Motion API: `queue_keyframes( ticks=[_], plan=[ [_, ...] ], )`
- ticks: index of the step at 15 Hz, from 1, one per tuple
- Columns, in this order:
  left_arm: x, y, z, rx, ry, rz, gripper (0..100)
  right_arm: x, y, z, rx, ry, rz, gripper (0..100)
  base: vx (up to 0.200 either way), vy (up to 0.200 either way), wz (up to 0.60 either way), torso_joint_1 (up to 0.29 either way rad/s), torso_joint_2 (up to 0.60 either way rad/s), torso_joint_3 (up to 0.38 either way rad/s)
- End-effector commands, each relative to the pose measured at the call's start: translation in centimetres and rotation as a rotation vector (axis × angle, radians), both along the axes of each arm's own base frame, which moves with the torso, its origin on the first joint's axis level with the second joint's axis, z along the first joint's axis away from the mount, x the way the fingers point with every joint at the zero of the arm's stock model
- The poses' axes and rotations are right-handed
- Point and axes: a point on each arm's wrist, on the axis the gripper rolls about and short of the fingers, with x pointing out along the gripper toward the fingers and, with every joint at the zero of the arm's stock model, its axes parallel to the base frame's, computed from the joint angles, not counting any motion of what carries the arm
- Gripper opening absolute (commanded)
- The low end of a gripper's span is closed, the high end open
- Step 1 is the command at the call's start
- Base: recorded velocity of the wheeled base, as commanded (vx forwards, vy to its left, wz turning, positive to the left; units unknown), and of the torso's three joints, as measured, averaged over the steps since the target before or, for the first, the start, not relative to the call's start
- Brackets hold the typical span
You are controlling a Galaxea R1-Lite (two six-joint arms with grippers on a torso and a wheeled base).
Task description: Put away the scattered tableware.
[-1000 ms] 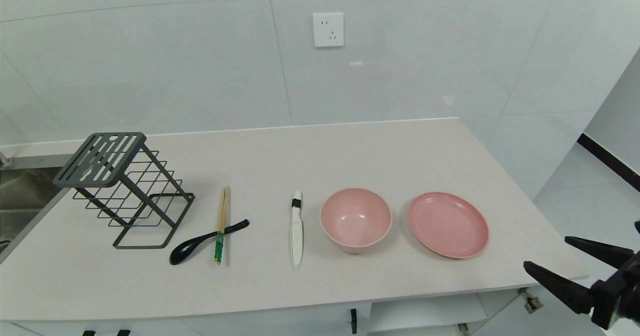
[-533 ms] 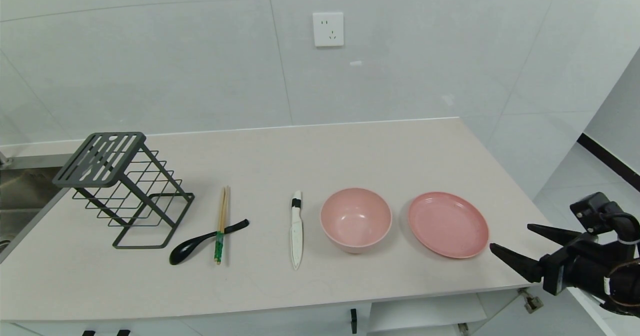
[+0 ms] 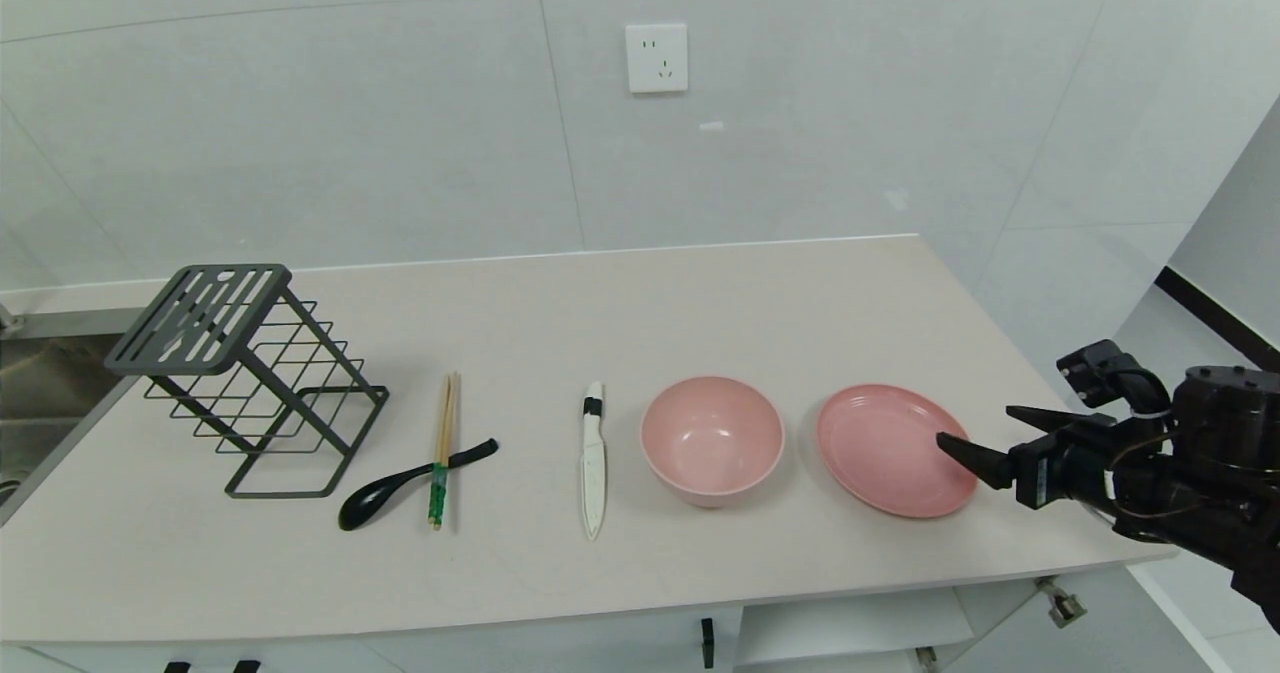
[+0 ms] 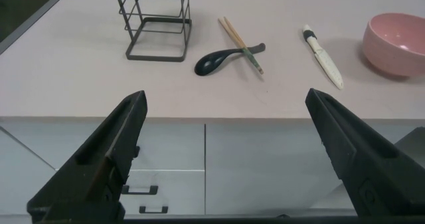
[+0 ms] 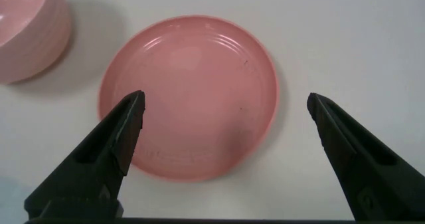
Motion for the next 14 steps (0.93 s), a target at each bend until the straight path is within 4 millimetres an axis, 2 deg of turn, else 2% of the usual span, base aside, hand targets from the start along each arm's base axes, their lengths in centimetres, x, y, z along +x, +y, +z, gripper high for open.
queue_keyframes(
  ticks=[1,5,7,11,14],
  plan=[
    [0.0,0.0,0.0,0.0,0.001,0.001,100,1.6,0.2,-1.2,-0.002,0.027,0.001,100,0.0,0.0,0.0,0.0,0.0,0.0],
    [0.0,0.0,0.0,0.0,0.001,0.001,100,2.7,-0.2,-1.9,-0.003,0.037,-0.014,100,0.0,0.0,0.0,0.0,0.0,0.0],
    [0.0,0.0,0.0,0.0,0.001,0.001,100,3.0,-0.9,-3.0,-0.009,0.07,-0.033,100,0.0,0.0,0.0,0.0,0.0,0.0],
    [0.0,0.0,0.0,0.0,0.001,0.002,100,3.4,-0.9,-4.3,-0.019,0.084,-0.023,100,0.0,0.0,0.0,0.0,0.0,0.0],
    [0.0,0.0,0.0,0.0,-0.001,0.001,100,3.4,-0.8,-4.6,-0.013,0.079,-0.006,100,0.0,0.0,0.0,0.0,0.0,0.0]
  ],
)
